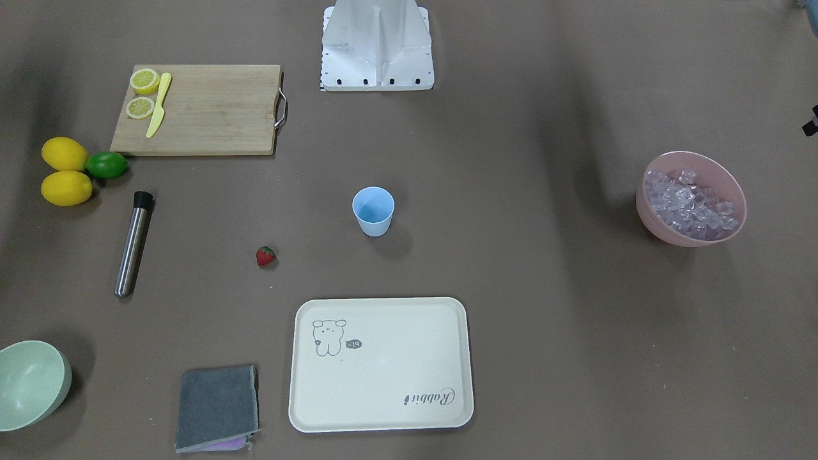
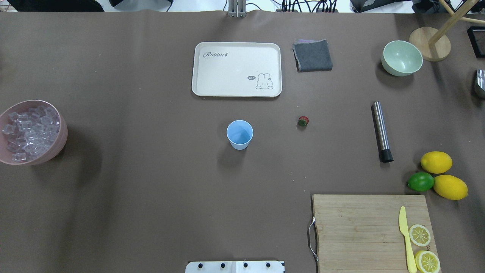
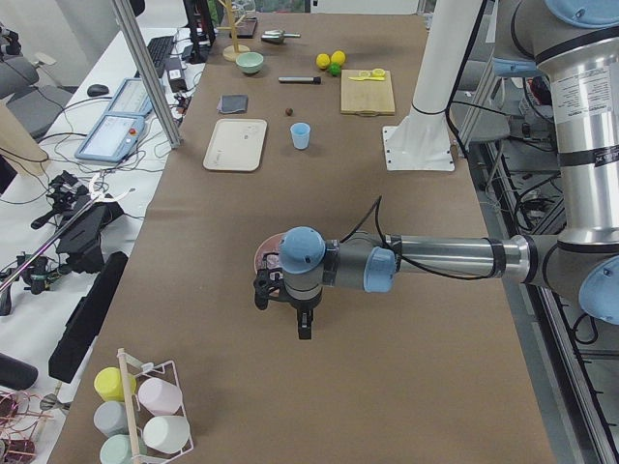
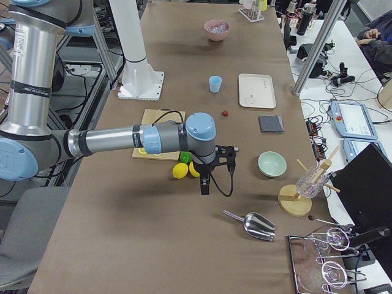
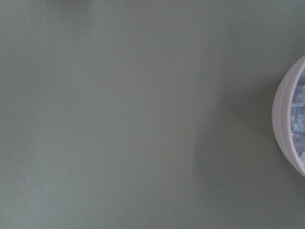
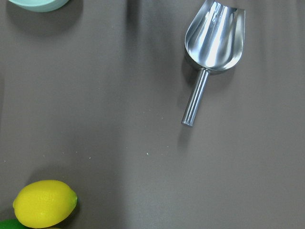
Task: Mash ice and strawberries in cup
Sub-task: 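Move the left gripper over the pink bowl of ice cubes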
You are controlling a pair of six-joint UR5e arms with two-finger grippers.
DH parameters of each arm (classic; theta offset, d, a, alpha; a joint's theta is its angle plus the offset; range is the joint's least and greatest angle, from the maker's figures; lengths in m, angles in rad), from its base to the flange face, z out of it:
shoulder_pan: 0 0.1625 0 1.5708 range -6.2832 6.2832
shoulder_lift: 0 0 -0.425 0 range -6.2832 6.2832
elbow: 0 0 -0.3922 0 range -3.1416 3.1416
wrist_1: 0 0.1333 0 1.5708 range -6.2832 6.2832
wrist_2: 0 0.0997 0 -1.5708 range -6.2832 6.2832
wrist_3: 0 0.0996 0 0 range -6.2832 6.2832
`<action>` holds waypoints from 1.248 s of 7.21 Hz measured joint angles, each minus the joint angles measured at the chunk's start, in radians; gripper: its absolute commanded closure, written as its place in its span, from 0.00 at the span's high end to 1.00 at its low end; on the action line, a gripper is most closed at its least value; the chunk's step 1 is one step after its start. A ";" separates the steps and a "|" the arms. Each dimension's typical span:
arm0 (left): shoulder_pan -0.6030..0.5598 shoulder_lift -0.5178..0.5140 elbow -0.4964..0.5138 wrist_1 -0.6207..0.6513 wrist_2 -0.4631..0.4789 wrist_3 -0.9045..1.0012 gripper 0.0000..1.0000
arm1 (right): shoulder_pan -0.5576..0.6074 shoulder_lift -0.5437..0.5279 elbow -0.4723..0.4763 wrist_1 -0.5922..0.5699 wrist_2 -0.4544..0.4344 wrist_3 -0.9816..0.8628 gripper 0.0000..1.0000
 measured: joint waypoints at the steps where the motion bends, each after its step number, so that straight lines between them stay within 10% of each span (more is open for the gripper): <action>1: 0.000 -0.015 0.007 -0.033 -0.024 -0.003 1.00 | 0.000 -0.001 0.000 0.000 0.001 0.000 1.00; 5: -0.008 -0.061 0.021 -0.288 -0.147 -0.010 0.91 | 0.000 0.001 0.007 0.001 0.004 0.005 1.00; 9: 0.124 -0.178 0.025 -0.397 -0.056 -0.168 0.99 | 0.000 -0.004 -0.016 0.085 0.003 0.011 1.00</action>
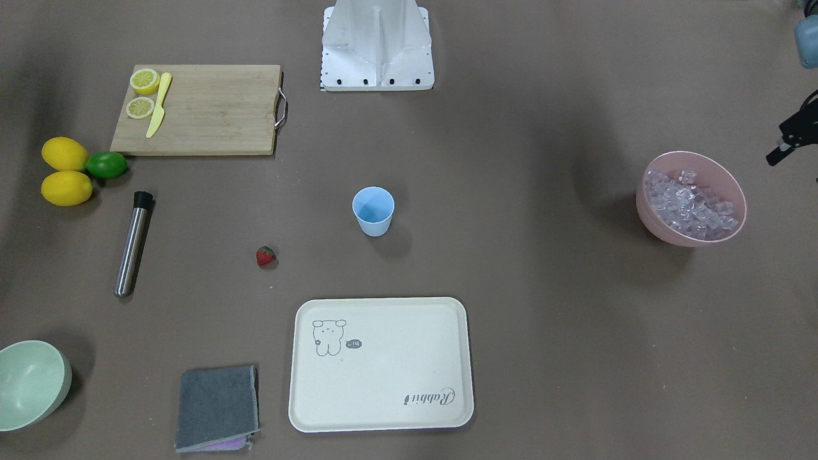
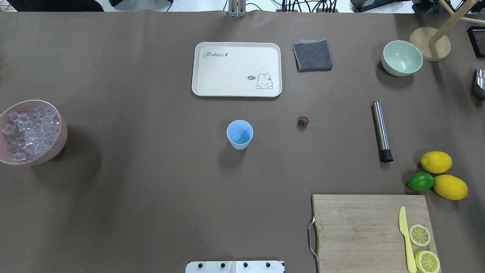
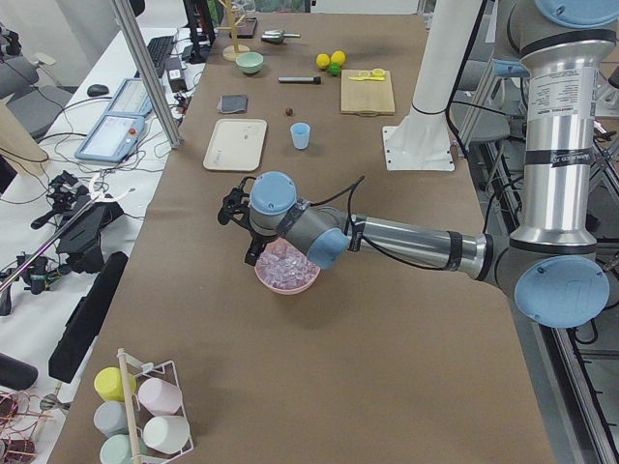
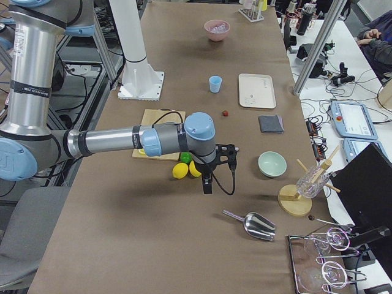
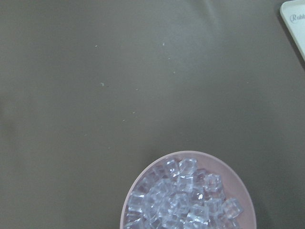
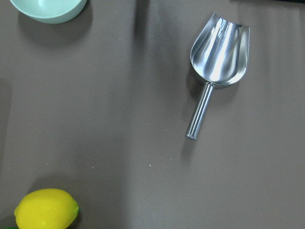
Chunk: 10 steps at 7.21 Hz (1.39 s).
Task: Mash ice and strawberries in cup
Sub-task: 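Move the left gripper over the pink bowl of ice cubes, then lower the left gripper into the ice cubes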
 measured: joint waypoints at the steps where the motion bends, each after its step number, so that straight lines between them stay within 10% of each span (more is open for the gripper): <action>1: 0.076 -0.005 -0.016 -0.001 0.095 -0.101 0.98 | 0.000 -0.001 -0.005 0.010 0.001 0.002 1.00; 10: 0.397 0.132 -0.002 -0.190 0.328 -0.306 0.96 | 0.000 -0.003 -0.011 0.014 0.001 0.003 1.00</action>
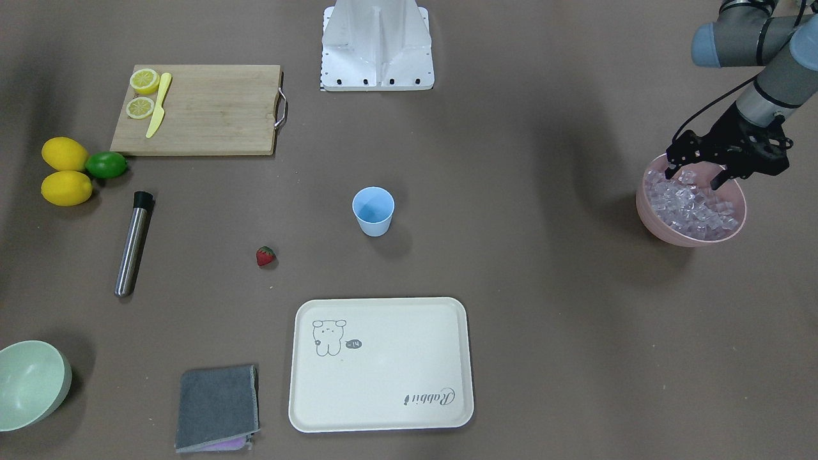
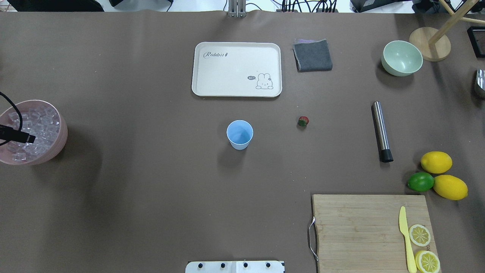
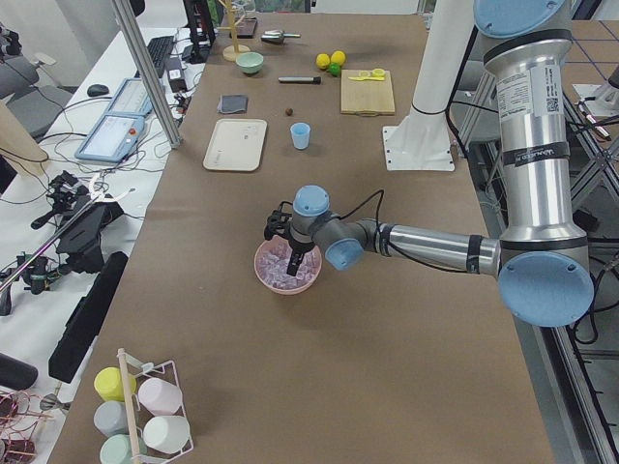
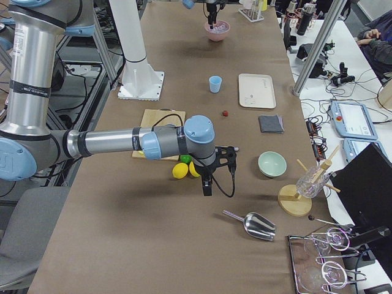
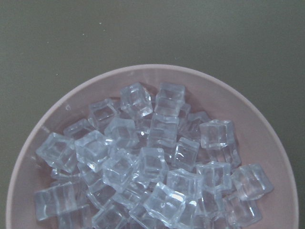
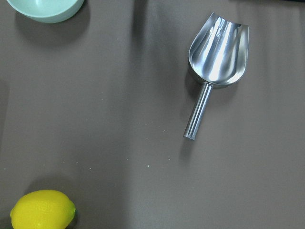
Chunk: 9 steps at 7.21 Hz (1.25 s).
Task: Mash ice and strawberries in cup
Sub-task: 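Lower the left gripper into the ice cubes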
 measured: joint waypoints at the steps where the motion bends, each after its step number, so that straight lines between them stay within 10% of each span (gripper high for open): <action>1: 0.007 -0.005 0.004 -0.003 0.006 -0.005 0.94 | 0.000 0.000 0.000 0.000 0.000 0.000 1.00; 9: 0.010 -0.032 0.037 -0.008 0.009 -0.005 0.90 | 0.000 -0.005 -0.001 0.000 -0.003 0.000 1.00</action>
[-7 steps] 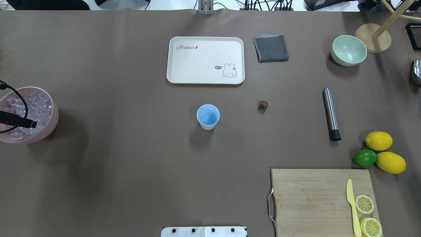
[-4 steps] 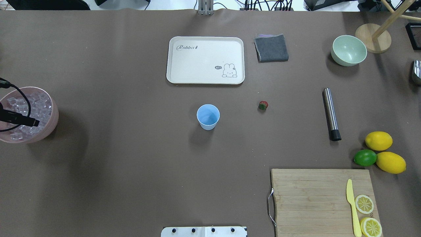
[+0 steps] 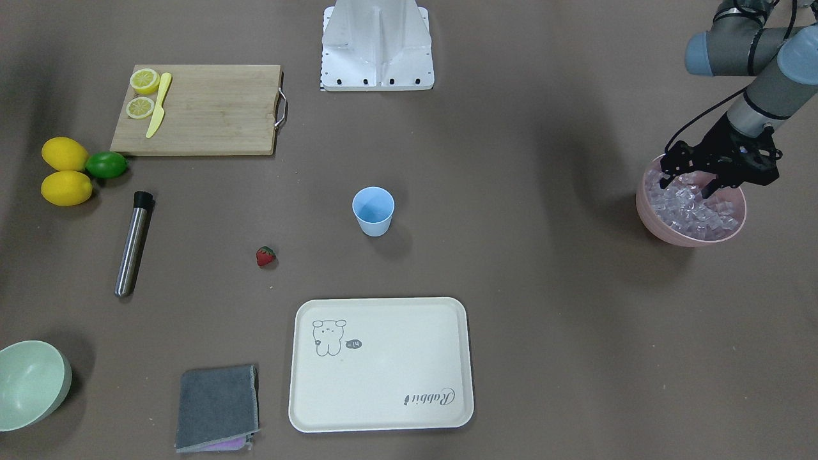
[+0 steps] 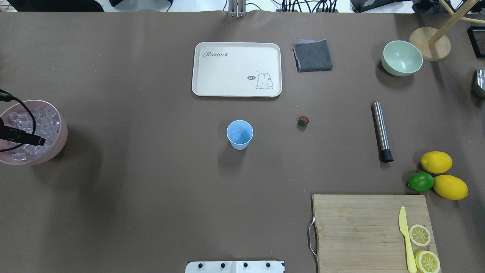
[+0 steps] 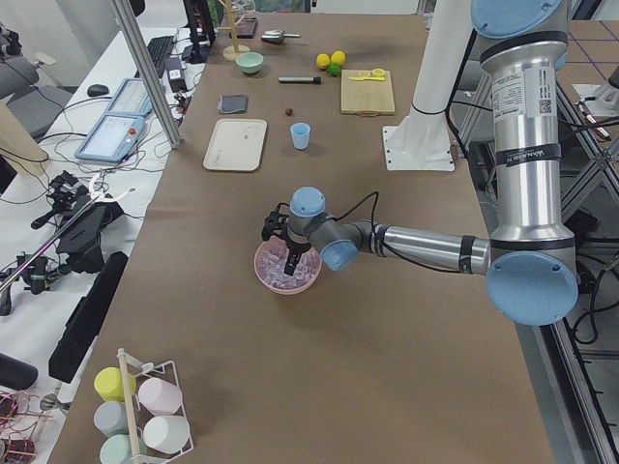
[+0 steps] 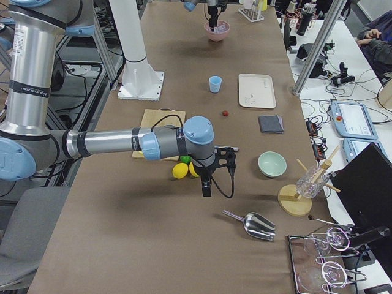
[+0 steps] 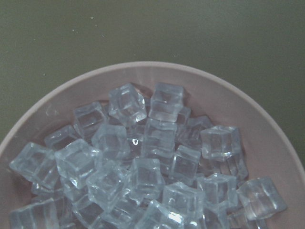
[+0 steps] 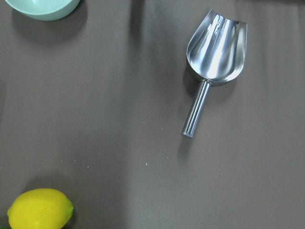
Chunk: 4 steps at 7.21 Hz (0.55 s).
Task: Mash ice and strawberries in cup
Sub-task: 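Lower the left gripper into the ice cubes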
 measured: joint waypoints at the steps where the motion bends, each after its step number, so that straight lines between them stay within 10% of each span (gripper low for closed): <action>1: 0.000 -0.001 0.002 0.000 0.000 0.001 0.90 | 0.000 0.000 0.000 0.000 0.000 0.000 1.00; 4: 0.000 -0.008 0.016 -0.001 0.001 0.000 0.90 | 0.000 0.000 -0.005 0.001 0.000 0.000 1.00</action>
